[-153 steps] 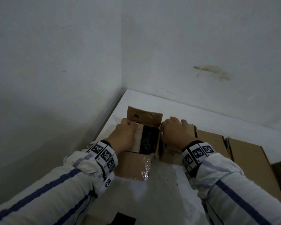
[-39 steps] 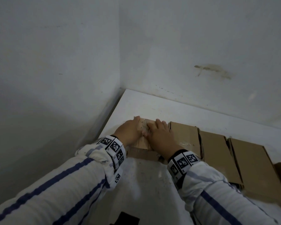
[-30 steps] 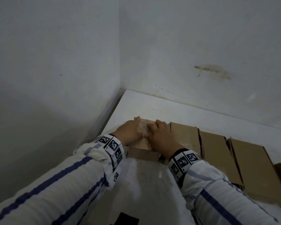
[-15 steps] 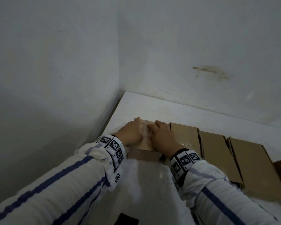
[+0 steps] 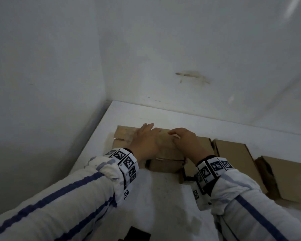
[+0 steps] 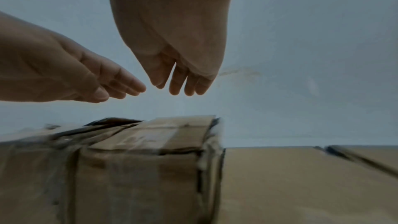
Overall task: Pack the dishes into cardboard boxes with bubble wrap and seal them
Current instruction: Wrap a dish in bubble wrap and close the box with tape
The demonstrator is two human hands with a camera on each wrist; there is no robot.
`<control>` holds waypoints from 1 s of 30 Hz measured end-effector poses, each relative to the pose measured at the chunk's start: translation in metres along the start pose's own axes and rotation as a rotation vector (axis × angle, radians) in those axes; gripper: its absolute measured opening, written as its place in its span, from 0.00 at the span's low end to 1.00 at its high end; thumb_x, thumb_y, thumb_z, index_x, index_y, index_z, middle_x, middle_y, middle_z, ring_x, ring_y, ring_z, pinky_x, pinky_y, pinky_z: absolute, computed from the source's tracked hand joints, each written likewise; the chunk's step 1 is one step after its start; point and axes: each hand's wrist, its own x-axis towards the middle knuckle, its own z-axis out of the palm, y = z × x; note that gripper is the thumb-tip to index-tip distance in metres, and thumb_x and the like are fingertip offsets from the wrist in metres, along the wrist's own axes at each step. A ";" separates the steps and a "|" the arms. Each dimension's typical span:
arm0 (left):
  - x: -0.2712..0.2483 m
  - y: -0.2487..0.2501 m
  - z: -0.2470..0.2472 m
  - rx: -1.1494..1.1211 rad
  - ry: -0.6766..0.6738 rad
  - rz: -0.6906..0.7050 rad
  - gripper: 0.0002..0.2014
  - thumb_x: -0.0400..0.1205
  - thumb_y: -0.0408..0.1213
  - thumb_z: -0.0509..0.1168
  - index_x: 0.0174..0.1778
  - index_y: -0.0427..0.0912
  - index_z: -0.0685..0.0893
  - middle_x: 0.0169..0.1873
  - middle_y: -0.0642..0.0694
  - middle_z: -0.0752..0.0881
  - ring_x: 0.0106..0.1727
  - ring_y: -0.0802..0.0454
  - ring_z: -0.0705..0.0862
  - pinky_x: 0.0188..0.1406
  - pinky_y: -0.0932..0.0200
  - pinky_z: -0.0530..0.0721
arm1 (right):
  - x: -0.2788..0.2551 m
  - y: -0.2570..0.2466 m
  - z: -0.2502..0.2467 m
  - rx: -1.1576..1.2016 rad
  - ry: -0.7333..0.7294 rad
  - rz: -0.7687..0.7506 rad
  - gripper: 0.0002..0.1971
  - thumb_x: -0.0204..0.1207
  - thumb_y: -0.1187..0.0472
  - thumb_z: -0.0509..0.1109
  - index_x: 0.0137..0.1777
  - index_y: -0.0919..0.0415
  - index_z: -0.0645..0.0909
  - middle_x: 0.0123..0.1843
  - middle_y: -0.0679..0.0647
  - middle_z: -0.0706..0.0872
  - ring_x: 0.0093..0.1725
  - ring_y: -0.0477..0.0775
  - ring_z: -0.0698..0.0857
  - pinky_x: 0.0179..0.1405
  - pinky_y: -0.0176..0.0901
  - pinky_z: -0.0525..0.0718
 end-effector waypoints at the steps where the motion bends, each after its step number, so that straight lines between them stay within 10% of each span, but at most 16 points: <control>1: -0.001 0.013 0.005 0.008 -0.003 0.033 0.30 0.81 0.39 0.59 0.81 0.48 0.61 0.83 0.42 0.55 0.84 0.43 0.49 0.82 0.45 0.49 | -0.005 0.009 -0.008 -0.002 -0.005 0.015 0.16 0.81 0.65 0.59 0.65 0.58 0.81 0.69 0.55 0.80 0.70 0.53 0.77 0.66 0.37 0.70; 9: -0.014 0.099 0.058 -0.151 -0.007 0.177 0.21 0.83 0.32 0.59 0.74 0.41 0.74 0.77 0.42 0.67 0.79 0.45 0.62 0.78 0.52 0.63 | -0.049 0.099 -0.046 -0.040 -0.119 0.110 0.16 0.82 0.65 0.59 0.66 0.58 0.81 0.71 0.53 0.80 0.70 0.52 0.77 0.64 0.38 0.73; 13: -0.018 0.118 0.084 -0.154 0.048 0.184 0.16 0.81 0.26 0.57 0.63 0.38 0.83 0.59 0.41 0.79 0.63 0.42 0.75 0.63 0.52 0.75 | -0.059 0.131 -0.036 -0.152 -0.229 0.093 0.17 0.81 0.64 0.59 0.67 0.57 0.80 0.70 0.53 0.80 0.68 0.53 0.79 0.63 0.41 0.77; 16: -0.022 0.124 0.100 -0.252 -0.023 0.053 0.12 0.82 0.28 0.56 0.51 0.39 0.85 0.49 0.45 0.83 0.54 0.44 0.82 0.51 0.55 0.81 | -0.064 0.143 -0.024 -0.212 -0.310 0.043 0.16 0.80 0.64 0.61 0.66 0.58 0.80 0.66 0.56 0.82 0.58 0.56 0.83 0.49 0.38 0.78; 22: -0.027 0.124 0.130 -0.097 -0.257 -0.313 0.17 0.85 0.39 0.56 0.28 0.47 0.69 0.29 0.53 0.71 0.30 0.58 0.72 0.44 0.59 0.74 | -0.072 0.162 -0.008 -0.245 -0.343 -0.096 0.19 0.77 0.70 0.63 0.68 0.62 0.77 0.70 0.60 0.75 0.66 0.60 0.76 0.63 0.43 0.74; 26: -0.028 0.126 0.141 -0.299 -0.313 -0.520 0.14 0.83 0.38 0.60 0.30 0.47 0.69 0.29 0.50 0.74 0.28 0.57 0.73 0.37 0.58 0.83 | -0.073 0.166 -0.005 -0.239 -0.356 -0.142 0.22 0.77 0.72 0.62 0.71 0.62 0.76 0.73 0.61 0.73 0.71 0.61 0.73 0.72 0.45 0.70; 30: -0.032 0.132 0.146 -0.793 -0.310 -0.738 0.02 0.82 0.30 0.63 0.44 0.40 0.78 0.32 0.44 0.75 0.24 0.51 0.71 0.20 0.65 0.67 | -0.074 0.172 -0.002 -0.250 -0.354 -0.180 0.22 0.77 0.71 0.63 0.71 0.62 0.75 0.73 0.59 0.73 0.72 0.60 0.73 0.72 0.44 0.70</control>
